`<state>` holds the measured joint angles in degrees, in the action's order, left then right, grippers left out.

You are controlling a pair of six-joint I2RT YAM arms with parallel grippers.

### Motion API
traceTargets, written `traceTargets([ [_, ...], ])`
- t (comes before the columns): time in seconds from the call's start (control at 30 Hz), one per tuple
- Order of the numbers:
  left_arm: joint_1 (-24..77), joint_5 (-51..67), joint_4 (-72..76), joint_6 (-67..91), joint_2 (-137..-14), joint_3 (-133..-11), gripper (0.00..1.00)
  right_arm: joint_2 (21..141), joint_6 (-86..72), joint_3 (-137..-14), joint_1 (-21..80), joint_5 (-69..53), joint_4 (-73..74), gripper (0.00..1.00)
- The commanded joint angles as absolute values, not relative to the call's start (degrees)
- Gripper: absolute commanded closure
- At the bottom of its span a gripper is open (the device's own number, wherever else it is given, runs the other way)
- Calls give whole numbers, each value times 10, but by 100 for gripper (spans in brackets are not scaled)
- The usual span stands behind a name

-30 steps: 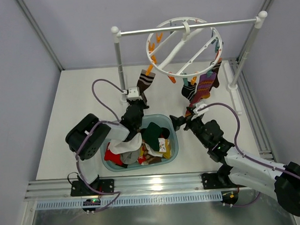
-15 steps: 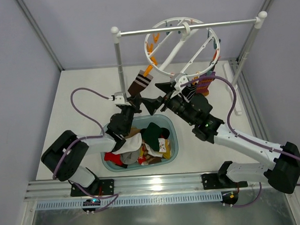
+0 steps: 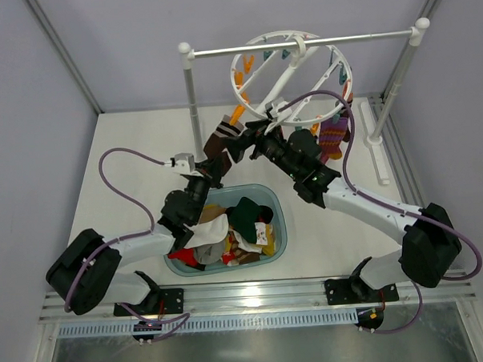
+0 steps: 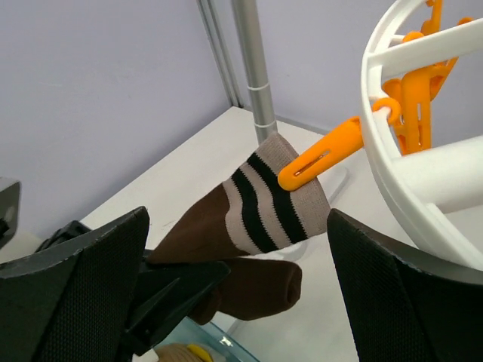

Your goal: Remove the socks clipped to the hanger

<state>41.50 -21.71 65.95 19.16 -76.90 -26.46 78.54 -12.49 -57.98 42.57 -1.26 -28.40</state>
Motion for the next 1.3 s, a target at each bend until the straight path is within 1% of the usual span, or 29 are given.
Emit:
traceTargets([
  [0.0, 416, -197, 673, 207, -752, -254, 100, 810, -149, -623, 417, -30, -333, 0],
  [0.2, 416, -196, 676, 210, -765, -258, 100, 862, -162, -659, 400, -32, -352, 0],
  [0.33, 416, -192, 685, 213, -775, -260, 100, 876, -169, -664, 396, -3, -364, 0],
  [0.37, 416, -194, 686, 214, -777, -259, 100, 877, -170, -664, 396, 22, -366, 0],
  [0.57, 416, -199, 706, 216, -770, -244, 100, 864, -176, -635, 395, 80, -390, 0],
  [0.73, 416, -185, 711, 228, -735, -223, 100, 861, -183, -623, 395, 109, -392, 0],
  [0.87, 416, -181, 710, 226, -729, -216, 100, 866, -186, -621, 398, 119, -399, 0],
  [1.1, 416, -156, 751, 213, -779, -228, 100, 872, -134, -642, 441, 249, -382, 0],
  [1.13, 417, -155, 755, 211, -785, -229, 100, 877, -128, -655, 453, 284, -374, 0],
  [1.27, 417, -155, 777, 206, -798, -227, 100, 899, -101, -691, 476, 356, -350, 1],
])
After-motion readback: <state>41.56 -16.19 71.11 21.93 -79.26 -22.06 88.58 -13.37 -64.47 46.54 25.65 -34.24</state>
